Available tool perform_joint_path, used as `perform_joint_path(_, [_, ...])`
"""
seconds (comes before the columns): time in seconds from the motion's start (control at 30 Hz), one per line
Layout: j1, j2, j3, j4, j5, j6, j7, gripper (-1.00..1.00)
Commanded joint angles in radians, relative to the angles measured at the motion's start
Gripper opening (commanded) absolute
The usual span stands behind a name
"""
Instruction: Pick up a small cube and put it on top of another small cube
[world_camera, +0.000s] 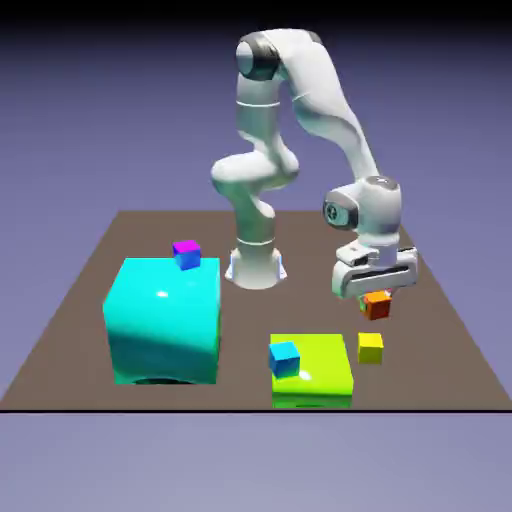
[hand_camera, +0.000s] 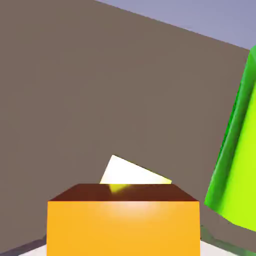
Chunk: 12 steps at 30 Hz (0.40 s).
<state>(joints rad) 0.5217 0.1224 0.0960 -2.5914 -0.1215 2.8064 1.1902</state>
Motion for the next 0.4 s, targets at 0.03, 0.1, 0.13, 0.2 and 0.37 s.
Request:
perform_joint_path(0.03, [0.019, 0.072, -0.026, 0.011, -0.030, 0.061, 0.023, -1.00])
perform_joint_path(0.1, [0.037, 0.144, -0.052, 0.022, -0.060, 0.121, 0.046, -1.00])
perform_joint_path(0.13, [0.037, 0.144, -0.052, 0.022, -0.060, 0.121, 0.046, 1.00])
perform_joint_path(0.2, [0.028, 0.108, -0.039, 0.016, -0.045, 0.090, 0.035, 1.00])
perform_joint_path(0.37, [-0.018, -0.072, 0.026, -0.011, 0.031, -0.061, -0.024, 1.00])
